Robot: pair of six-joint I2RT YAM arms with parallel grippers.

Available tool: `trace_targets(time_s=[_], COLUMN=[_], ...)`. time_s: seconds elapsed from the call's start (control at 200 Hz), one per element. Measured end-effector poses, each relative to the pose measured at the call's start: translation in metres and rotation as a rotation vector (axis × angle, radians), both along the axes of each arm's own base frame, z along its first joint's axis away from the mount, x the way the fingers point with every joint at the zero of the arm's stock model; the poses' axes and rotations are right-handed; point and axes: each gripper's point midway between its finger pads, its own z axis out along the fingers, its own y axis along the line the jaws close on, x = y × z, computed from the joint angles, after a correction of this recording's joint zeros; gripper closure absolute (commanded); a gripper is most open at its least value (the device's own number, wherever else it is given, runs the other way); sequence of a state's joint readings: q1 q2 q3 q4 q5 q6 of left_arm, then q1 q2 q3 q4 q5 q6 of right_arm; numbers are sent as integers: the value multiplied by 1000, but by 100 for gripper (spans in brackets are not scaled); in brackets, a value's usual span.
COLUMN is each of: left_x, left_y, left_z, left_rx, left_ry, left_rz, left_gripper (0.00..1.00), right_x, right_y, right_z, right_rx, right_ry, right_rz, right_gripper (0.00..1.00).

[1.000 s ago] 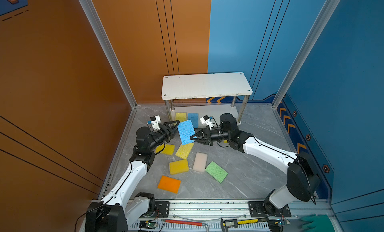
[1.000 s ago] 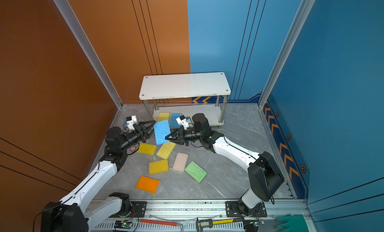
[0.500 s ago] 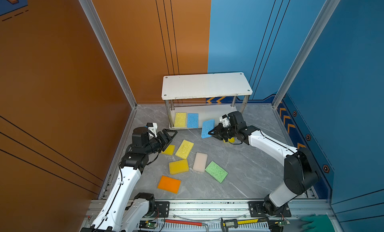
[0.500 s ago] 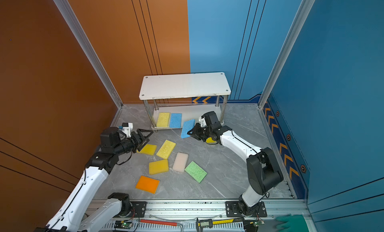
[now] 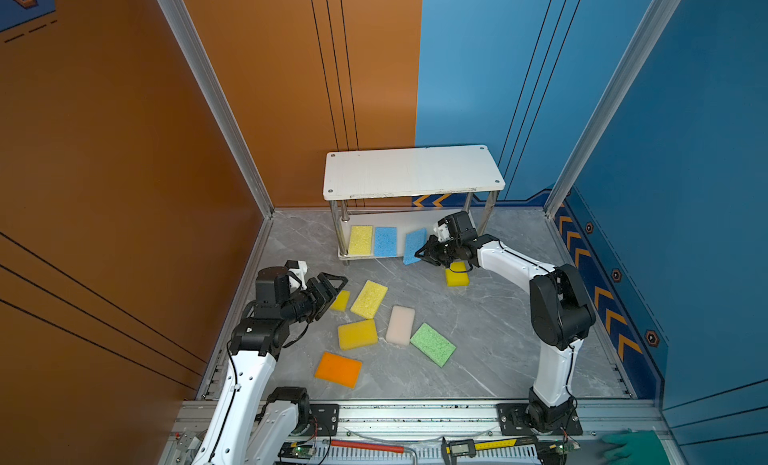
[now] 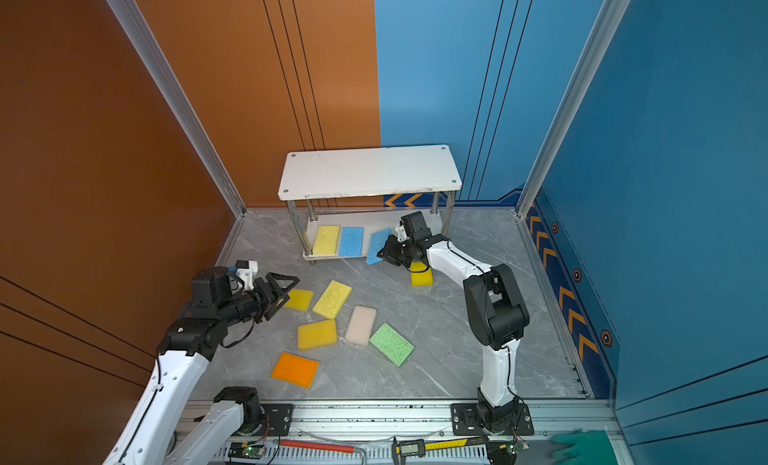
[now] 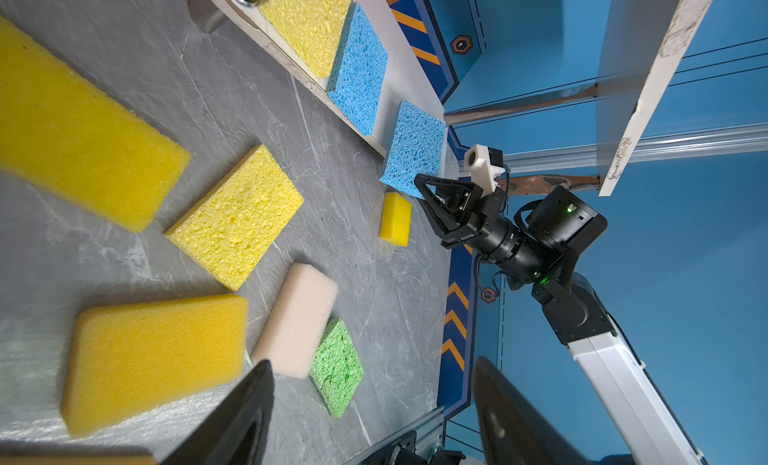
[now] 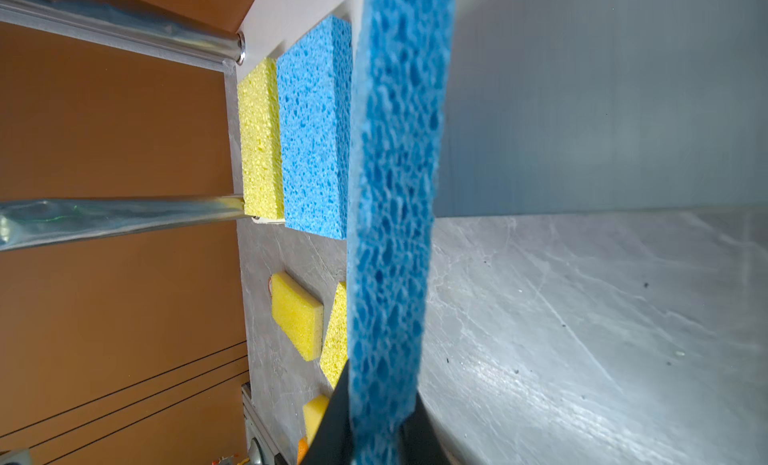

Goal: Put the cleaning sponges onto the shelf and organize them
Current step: 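Lower the blue sponge upright beside the other blue sponge, open right gripper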

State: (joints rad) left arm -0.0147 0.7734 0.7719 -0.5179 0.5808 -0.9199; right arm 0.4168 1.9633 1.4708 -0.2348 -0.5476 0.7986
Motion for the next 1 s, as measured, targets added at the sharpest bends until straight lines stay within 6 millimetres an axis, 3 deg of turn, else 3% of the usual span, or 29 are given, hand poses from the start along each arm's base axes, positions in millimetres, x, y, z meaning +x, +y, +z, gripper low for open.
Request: trace_targets(time_s=[0.41, 0.681, 0.886, 1.001], left_x=[-9, -12, -12, -11], left_y=[1, 3, 3, 4], left_z=[-3, -4, -5, -6], left_rx=[-21, -21, -21, -22], left_ry=[26, 38, 43, 46], left_rz=[4, 11, 12, 16], left_gripper=[24, 24, 24, 23], right_x=[39, 47, 49, 50], right_y=[2, 5, 7, 7], right_z=[-24, -37, -32, -29], right_rx=[-8, 7, 10, 6], right_ry=[-2, 24, 17, 4], right_rz=[-6, 9, 30, 43], right_gripper=[84, 82, 59, 52])
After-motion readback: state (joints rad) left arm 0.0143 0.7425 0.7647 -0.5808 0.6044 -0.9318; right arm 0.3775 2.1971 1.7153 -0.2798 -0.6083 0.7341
